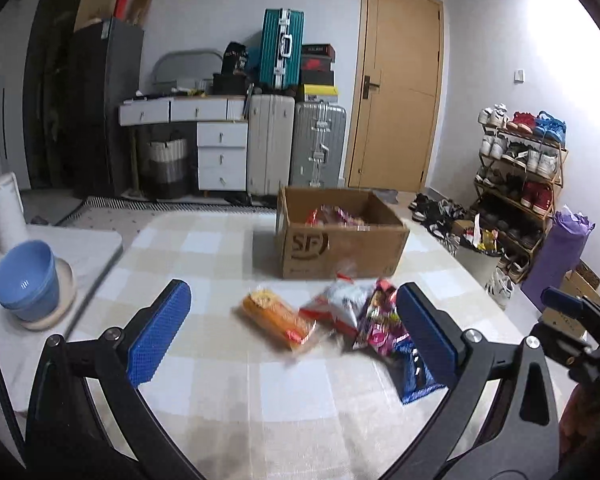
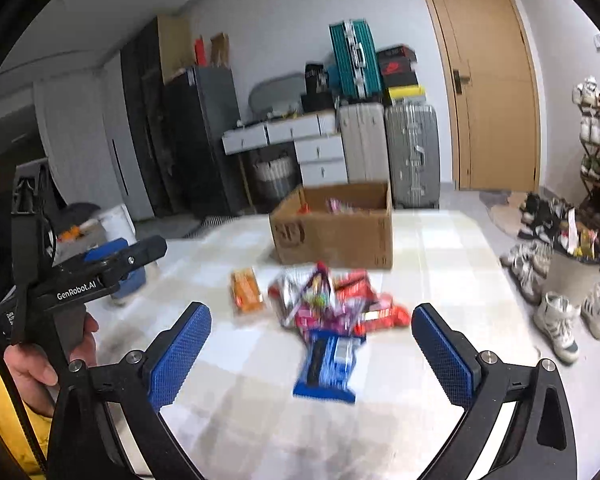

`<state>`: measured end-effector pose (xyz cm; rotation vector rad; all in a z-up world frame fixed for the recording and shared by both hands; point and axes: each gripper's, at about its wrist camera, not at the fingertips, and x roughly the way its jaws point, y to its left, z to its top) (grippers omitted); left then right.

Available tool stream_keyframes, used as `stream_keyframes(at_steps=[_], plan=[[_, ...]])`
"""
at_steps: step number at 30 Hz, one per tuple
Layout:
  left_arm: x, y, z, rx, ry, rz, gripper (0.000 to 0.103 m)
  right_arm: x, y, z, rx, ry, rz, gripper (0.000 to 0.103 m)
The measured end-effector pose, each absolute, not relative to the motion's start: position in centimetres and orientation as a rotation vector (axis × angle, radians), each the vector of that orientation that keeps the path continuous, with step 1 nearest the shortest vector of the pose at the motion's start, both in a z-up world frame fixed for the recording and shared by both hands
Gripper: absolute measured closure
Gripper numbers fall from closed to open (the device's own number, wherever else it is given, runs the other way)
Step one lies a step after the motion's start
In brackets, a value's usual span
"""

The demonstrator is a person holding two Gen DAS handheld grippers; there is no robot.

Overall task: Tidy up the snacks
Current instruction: 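Move both tools back over the snack pile, then grasp the blue biscuit pack with the right gripper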

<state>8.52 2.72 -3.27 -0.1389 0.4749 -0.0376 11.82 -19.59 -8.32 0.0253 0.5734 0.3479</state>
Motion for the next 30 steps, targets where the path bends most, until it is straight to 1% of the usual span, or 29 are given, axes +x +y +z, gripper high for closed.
stream_keyframes(at_steps=[8, 14, 17, 21, 22, 23, 25, 26, 28, 29, 30], plan=[[12.0, 1.5, -10.7, -0.13, 0.57, -0.031, 0.0, 15.0, -18.7, -12.9, 0.047, 0.728, 0.301, 0.001], [13.7, 1.3, -14.1, -0.122, 0.567, 0.0, 0.0, 18.7, -18.7, -16.4, 0.047, 0.846, 0.206, 0.001], [14.6, 1.1, -16.0, -0.131, 0.564, -0.005, 0.0, 20.4, -19.0, -17.8, 0.095, 0.901, 0.219, 0.001], [15.6, 0.8, -16.7, -0.126, 0.554, 0.002, 0.0, 21.5, -18.6, -18.7, 0.132, 0.939, 0.246, 0.004], [15.6, 0.9, -16.5, -0.131, 0.554, -0.001, 0.0, 21.7, -18.3, -18.8, 0.115, 0.945, 0.245, 0.009], [15.9, 0.8, -16.8, -0.138, 0.559, -0.005, 0.0, 22.0, -18.0, -19.1, 0.104, 0.956, 0.25, 0.018], [16.0, 0.9, -16.9, -0.141, 0.573, -0.009, 0.0, 22.1, -17.3, -19.1, 0.053, 0.954, 0.22, 0.023], [16.2, 0.9, -17.1, -0.144, 0.578, -0.01, 0.0, 22.2, -16.9, -19.1, 0.02, 0.955, 0.201, 0.029], [16.1, 1.0, -16.9, -0.155, 0.58, -0.017, 0.0, 22.4, -16.5, -19.4, 0.0, 0.961, 0.194, 0.037], [16.3, 1.1, -17.2, -0.16, 0.58, -0.017, 0.0, 22.4, -16.7, -19.3, 0.012, 0.959, 0.203, 0.045], [16.3, 1.0, -17.1, -0.165, 0.581, -0.015, 0.0, 22.4, -17.0, -19.4, 0.028, 0.956, 0.208, 0.049]])
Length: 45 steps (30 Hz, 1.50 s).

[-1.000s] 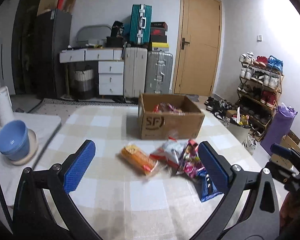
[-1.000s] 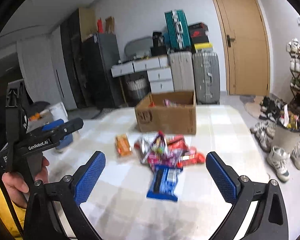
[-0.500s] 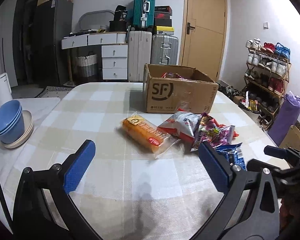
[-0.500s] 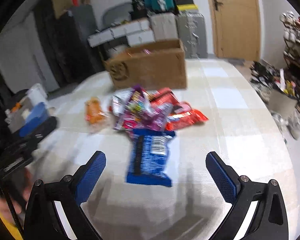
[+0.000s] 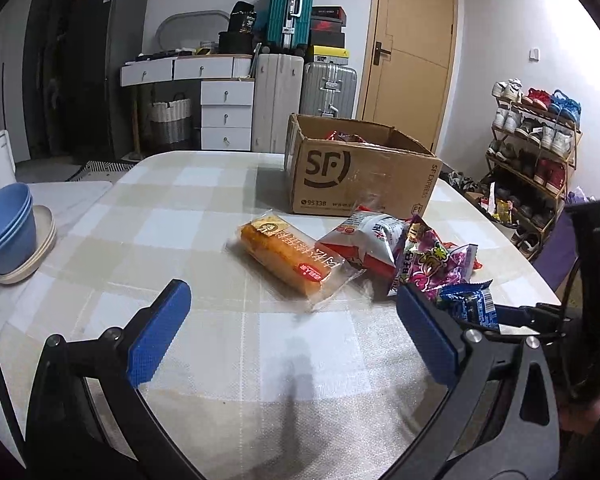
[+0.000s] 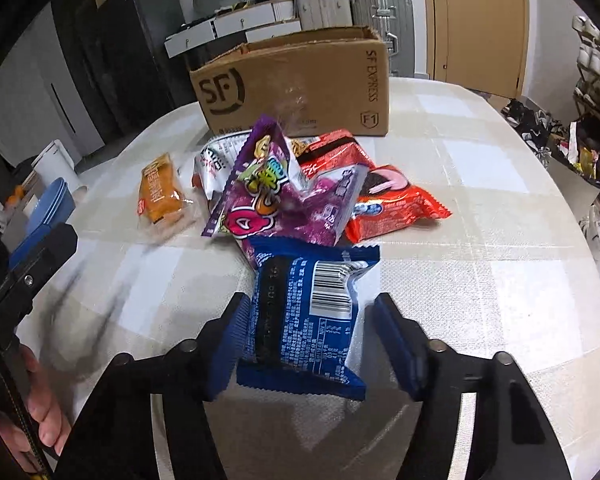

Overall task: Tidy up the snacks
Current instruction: 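Grasp the blue biscuit pack with the right gripper, then grasp the orange cake bun with the left gripper while the right gripper holds the biscuit pack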

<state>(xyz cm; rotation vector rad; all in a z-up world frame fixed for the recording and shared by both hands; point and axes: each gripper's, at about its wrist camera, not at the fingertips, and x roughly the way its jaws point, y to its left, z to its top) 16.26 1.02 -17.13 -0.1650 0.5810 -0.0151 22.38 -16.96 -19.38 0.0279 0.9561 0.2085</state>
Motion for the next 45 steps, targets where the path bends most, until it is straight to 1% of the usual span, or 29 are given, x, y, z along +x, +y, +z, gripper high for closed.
stream_keyframes(at_steps=[1, 5, 11, 20, 28, 31, 35, 39, 43, 45], plan=[[16.3, 1.1, -17.2, -0.169, 0.585, -0.016, 0.0, 22.4, -17.3, -19.4, 0.05, 0.953, 0.213, 0.054], [16.6, 1.0, -17.0, -0.163, 0.606, -0.013, 0.0, 22.0, -19.1, -19.1, 0.162, 0.92, 0.227, 0.058], [16.3, 0.9, -16.4, -0.158, 0.596, -0.007, 0.0, 20.2, -21.4, -17.5, 0.296, 0.762, 0.324, 0.058], [16.6, 1.0, -16.7, -0.158, 0.625, 0.029, 0.0, 18.6, -19.1, -15.9, 0.178, 0.695, 0.37, 0.058], [17.8, 1.7, -17.7, -0.183, 0.697, 0.065, 0.0, 18.1, -21.3, -15.9, 0.289, 0.666, 0.388, 0.058], [19.2, 3.6, -18.3, -0.301, 0.752, 0.062, 0.001, 17.5, -20.9, -15.5, 0.257, 0.645, 0.369, 0.058], [23.0, 5.6, -18.3, -0.437, 0.837, 0.082, 0.002, 16.7, -19.4, -14.9, 0.178, 0.615, 0.404, 0.058], [27.1, 5.0, -17.8, -0.398, 0.877, 0.095, 0.002, 16.3, -19.0, -14.7, 0.153, 0.596, 0.429, 0.058], [30.2, 3.8, -18.6, -0.334, 0.96, 0.113, 0.004, 16.6, -19.9, -14.9, 0.204, 0.598, 0.428, 0.058], [31.3, 3.3, -19.5, -0.326, 1.005, 0.109, 0.009, 16.6, -20.4, -14.9, 0.233, 0.596, 0.421, 0.058]])
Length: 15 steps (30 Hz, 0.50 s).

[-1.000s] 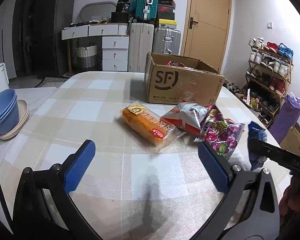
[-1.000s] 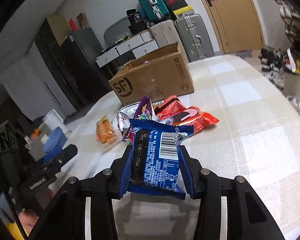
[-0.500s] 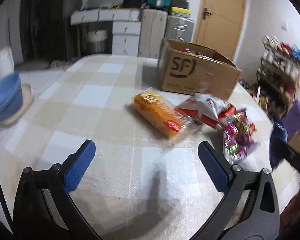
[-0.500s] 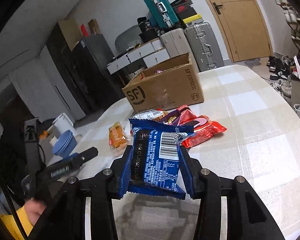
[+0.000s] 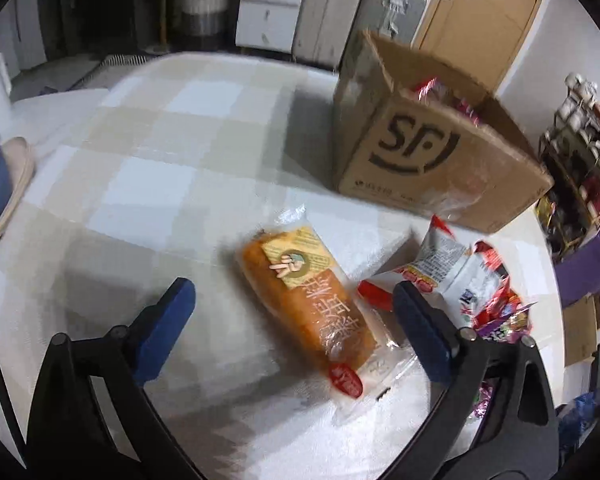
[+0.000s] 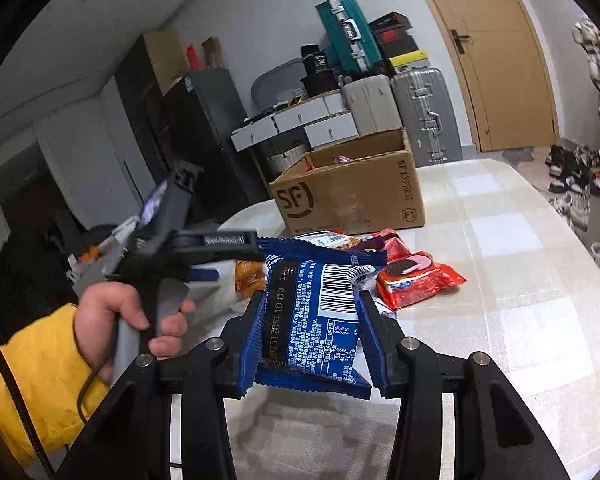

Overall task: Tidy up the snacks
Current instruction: 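Grasp the orange cake bun with the left gripper while the right gripper holds the biscuit pack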

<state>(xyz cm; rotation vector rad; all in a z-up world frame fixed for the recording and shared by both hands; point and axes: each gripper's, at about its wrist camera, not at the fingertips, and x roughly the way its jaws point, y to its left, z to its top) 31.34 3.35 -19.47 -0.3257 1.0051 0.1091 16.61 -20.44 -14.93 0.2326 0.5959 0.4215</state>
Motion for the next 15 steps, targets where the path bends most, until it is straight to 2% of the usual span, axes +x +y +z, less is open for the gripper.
stream_keyframes(at_steps=[3, 5, 6, 7, 8, 11, 15], plan=[[32.0, 3.2, -20.2, -0.337, 1.029, 0.118, 0.018, 16.7, -20.7, -15.0, 0.25, 0.6, 0.423, 0.058], [32.1, 3.2, -20.6, -0.334, 1.042, 0.113, 0.031, 16.7, -20.6, -14.9, 0.249, 0.598, 0.425, 0.058], [32.1, 3.1, -20.6, -0.329, 1.038, 0.105, 0.032, 16.6, -20.6, -14.9, 0.246, 0.594, 0.429, 0.058], [32.1, 3.0, -20.5, -0.324, 1.031, 0.087, 0.049, 16.4, -20.5, -14.8, 0.243, 0.592, 0.432, 0.058], [32.2, 2.9, -20.5, -0.32, 1.034, 0.054, 0.057, 16.4, -20.4, -14.8, 0.24, 0.591, 0.432, 0.058], [31.9, 2.9, -20.2, -0.314, 1.046, 0.031, 0.065, 16.4, -20.4, -14.8, 0.24, 0.59, 0.433, 0.058], [30.5, 2.7, -19.8, -0.275, 1.034, 0.006, 0.068, 16.5, -20.8, -15.0, 0.254, 0.592, 0.431, 0.058]])
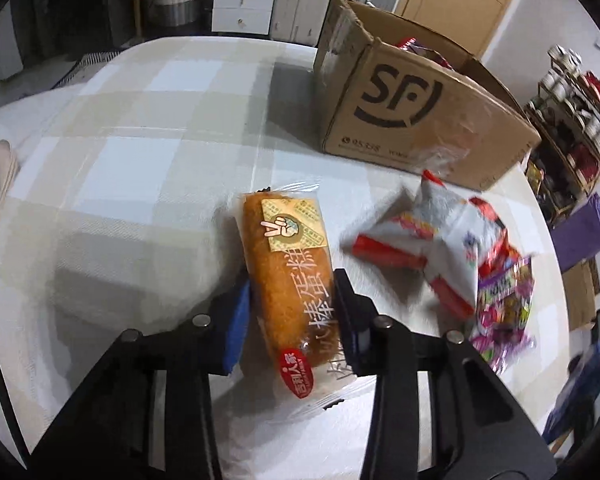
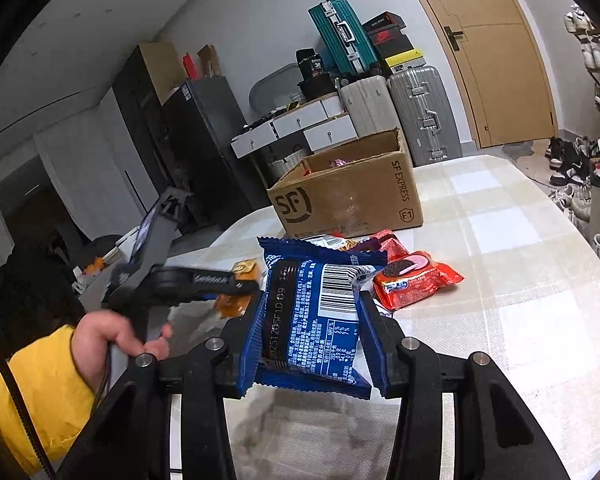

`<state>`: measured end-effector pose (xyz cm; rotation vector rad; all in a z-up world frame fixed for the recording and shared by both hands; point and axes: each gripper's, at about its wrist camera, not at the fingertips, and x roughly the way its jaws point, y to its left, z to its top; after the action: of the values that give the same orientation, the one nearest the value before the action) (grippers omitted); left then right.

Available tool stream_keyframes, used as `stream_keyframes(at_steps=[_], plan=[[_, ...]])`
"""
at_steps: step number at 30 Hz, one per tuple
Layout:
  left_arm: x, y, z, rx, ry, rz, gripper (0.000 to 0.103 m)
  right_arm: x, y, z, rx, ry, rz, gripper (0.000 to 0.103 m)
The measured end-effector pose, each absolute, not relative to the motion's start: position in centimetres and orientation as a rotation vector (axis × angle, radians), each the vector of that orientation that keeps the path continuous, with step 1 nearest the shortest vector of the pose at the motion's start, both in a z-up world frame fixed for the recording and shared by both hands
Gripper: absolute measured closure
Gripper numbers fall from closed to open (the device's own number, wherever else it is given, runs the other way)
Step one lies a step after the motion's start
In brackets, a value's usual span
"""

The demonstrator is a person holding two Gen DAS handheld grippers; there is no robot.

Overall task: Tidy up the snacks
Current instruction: 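Grasp the orange cake bun with the left gripper while the right gripper holds the biscuit pack, then lift both held snacks and carry them toward the cardboard box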

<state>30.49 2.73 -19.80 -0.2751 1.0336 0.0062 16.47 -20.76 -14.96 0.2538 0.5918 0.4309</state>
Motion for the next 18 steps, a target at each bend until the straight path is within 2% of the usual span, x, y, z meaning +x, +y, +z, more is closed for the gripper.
stream_keyframes(at_steps=[6, 13, 18], plan=[[25.8, 2.9, -18.0, -0.206, 0.946, 0.005, 0.069, 16.5, -21.0, -15.0, 0.273, 0.588, 0.431, 0.058], [19.6, 2.4, -11.7, -0.174, 0.782, -0.02, 0.069, 16.6, -21.6, -15.1, 0.334, 0.62, 0.443, 0.058], [15.7, 2.2, -8.7, -0.219, 0.72, -0.088, 0.069, 14.5, -21.6, -12.8, 0.346, 0.583, 0.439, 0.058]])
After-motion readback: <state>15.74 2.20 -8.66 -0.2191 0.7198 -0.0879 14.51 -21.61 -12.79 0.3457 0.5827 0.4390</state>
